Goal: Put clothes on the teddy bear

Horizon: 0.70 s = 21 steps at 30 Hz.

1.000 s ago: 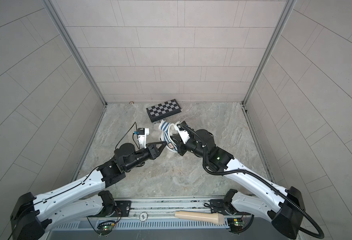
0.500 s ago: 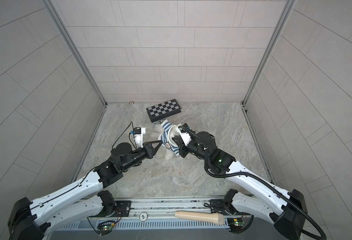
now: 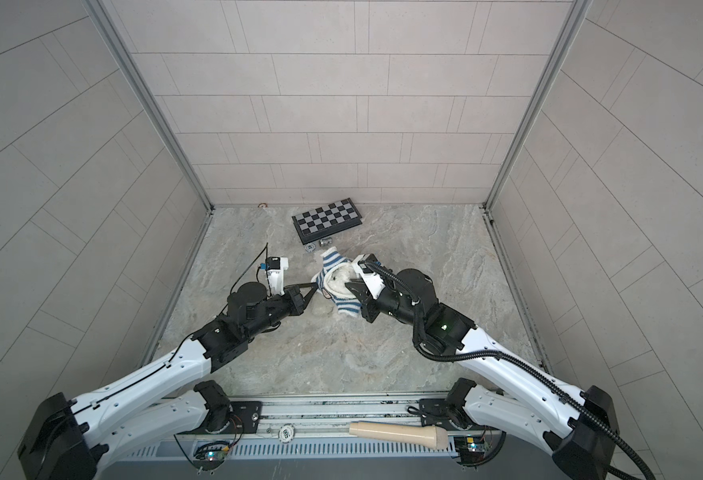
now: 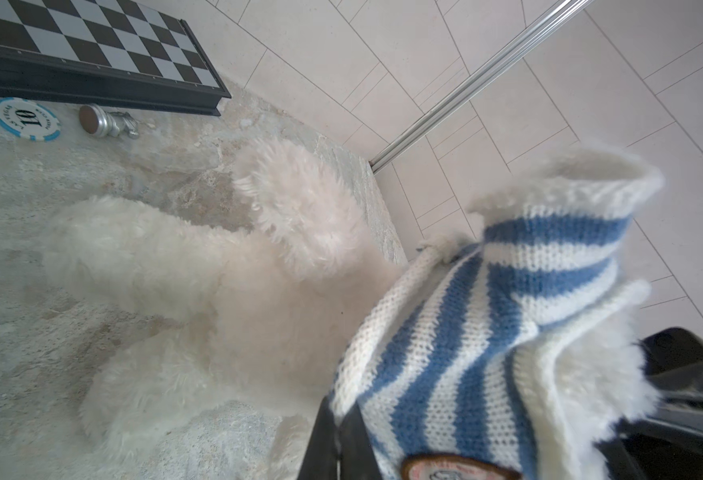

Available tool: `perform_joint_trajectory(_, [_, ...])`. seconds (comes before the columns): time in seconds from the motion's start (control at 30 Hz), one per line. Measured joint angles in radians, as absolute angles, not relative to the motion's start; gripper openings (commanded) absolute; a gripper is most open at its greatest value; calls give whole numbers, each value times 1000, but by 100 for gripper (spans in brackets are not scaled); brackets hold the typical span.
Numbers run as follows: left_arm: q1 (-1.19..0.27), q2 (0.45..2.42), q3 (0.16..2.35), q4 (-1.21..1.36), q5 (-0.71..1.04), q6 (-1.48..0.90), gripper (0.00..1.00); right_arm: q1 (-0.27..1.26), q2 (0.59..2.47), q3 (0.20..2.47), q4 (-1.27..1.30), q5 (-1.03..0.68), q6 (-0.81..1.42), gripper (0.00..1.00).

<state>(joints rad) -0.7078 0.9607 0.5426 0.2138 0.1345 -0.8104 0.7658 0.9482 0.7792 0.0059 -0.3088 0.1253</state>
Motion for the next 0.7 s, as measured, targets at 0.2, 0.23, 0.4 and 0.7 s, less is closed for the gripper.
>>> perform_joint_trajectory(0.2, [-702,988,513,287,205,-789,0,773,981,818,-59,-364,81,0])
perform_joint_trajectory(0.23, [-701,983,508,299,217,-784,0,776,984,826,-72,-368,73,0])
perform_joint_trajectory(0.4, [-701,928,505,309,244,-749,0,797,1017,892,-163,-388,8,0])
perform_joint_trajectory(0.7, [-689,987,506,242,205,-744,0,849,1066,972,-333,-431,-116,0])
